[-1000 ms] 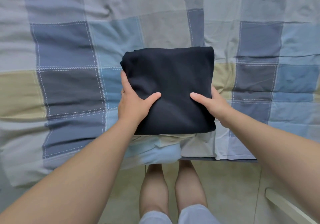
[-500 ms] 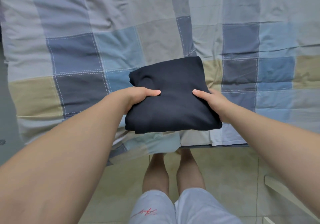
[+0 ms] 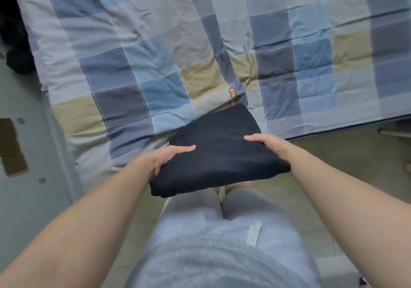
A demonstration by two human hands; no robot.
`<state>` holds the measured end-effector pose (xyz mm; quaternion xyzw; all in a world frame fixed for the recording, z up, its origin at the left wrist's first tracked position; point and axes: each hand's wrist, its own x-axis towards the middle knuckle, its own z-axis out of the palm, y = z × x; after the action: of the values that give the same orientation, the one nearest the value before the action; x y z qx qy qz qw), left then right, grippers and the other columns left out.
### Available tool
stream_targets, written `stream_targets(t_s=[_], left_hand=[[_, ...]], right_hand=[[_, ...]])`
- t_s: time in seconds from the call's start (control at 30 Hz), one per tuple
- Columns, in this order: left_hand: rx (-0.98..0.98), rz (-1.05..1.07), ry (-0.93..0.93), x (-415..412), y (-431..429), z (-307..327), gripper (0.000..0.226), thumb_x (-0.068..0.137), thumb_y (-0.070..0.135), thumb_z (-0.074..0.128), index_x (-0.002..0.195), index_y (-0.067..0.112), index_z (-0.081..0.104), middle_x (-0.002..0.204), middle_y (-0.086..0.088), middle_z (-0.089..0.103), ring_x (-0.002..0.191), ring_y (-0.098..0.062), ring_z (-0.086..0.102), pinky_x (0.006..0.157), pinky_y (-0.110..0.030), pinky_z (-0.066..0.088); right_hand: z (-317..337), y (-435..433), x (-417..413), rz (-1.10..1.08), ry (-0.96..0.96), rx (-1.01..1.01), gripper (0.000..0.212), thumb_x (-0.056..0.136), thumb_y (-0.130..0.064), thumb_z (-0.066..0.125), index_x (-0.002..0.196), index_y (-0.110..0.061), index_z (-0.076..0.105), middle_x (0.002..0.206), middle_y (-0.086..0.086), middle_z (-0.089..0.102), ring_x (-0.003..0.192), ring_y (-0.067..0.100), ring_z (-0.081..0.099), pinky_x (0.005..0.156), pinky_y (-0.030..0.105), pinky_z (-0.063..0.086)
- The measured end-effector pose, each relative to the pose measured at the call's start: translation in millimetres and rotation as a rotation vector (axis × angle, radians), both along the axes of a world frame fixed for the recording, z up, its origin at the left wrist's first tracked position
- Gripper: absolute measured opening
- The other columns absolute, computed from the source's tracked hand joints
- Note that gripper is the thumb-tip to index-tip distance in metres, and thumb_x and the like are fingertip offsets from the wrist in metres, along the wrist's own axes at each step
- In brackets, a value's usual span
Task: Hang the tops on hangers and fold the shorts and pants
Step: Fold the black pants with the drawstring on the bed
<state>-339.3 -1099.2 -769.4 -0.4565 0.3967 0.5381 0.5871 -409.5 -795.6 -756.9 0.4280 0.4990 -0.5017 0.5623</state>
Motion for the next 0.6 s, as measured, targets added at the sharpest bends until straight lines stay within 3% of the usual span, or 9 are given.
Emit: stream_targets(t_s=[0.1, 0.23, 0.37, 0.5, 0.6], left_hand=[[-0.040, -0.010, 0.038, 7.1, 11.5, 20.4, 0.063, 0.061, 0.047, 0.089, 0.113, 0.014, 0.072, 0.110, -0.008, 0.076, 0.095, -0.027, 0.075, 0.066, -0.033, 0.061], [-0.060, -0.119, 0.135, -1.7, 34.2, 46.4, 0.081, 0.051, 0.048, 0.095, 0.121, 0.017, 0.069, 0.112, -0.008, 0.076, 0.099, -0.028, 0.074, 0.082, -0.037, 0.057], [-0.037, -0.273, 0.323, -18.8, 69.6, 74.5, 0.087, 0.045, 0.049, 0.096, 0.123, 0.023, 0.067, 0.109, -0.003, 0.077, 0.096, -0.023, 0.075, 0.079, -0.036, 0.055], [0.026, -0.382, 0.485, -30.7, 118.1, 104.5, 0.078, 0.053, 0.042, 0.095, 0.123, 0.023, 0.066, 0.110, -0.003, 0.077, 0.098, -0.024, 0.075, 0.076, -0.034, 0.058], [0.075, -0.445, 0.618, -27.4, 165.8, 129.0, 0.062, 0.065, 0.032, 0.091, 0.122, 0.020, 0.067, 0.112, -0.004, 0.076, 0.099, -0.024, 0.074, 0.073, -0.032, 0.059]], right_hand=[[21.1, 12.5, 32.6, -0.124, 0.040, -0.005, 0.031, 0.092, -0.017, 0.066, 0.120, -0.005, 0.067, 0.111, 0.012, 0.072, 0.100, 0.029, 0.066, 0.098, 0.037, 0.049], [48.7, 35.8, 71.6, -0.265, 0.205, 0.063, 0.036, 0.089, -0.005, 0.067, 0.125, -0.002, 0.064, 0.120, 0.016, 0.069, 0.103, 0.030, 0.067, 0.099, 0.039, 0.051], [82.8, 66.8, 113.9, -0.359, 0.373, 0.123, 0.024, 0.084, -0.002, 0.072, 0.108, -0.008, 0.071, 0.101, 0.009, 0.076, 0.082, 0.020, 0.074, 0.069, 0.029, 0.058], [118.6, 104.9, 153.7, -0.472, 0.509, 0.152, 0.024, 0.083, -0.001, 0.073, 0.105, -0.008, 0.068, 0.093, 0.004, 0.078, 0.082, 0.019, 0.076, 0.062, 0.027, 0.059], [142.7, 136.1, 188.5, -0.570, 0.632, 0.204, 0.033, 0.083, 0.001, 0.073, 0.114, -0.007, 0.067, 0.101, 0.005, 0.078, 0.093, 0.022, 0.075, 0.070, 0.028, 0.059]])
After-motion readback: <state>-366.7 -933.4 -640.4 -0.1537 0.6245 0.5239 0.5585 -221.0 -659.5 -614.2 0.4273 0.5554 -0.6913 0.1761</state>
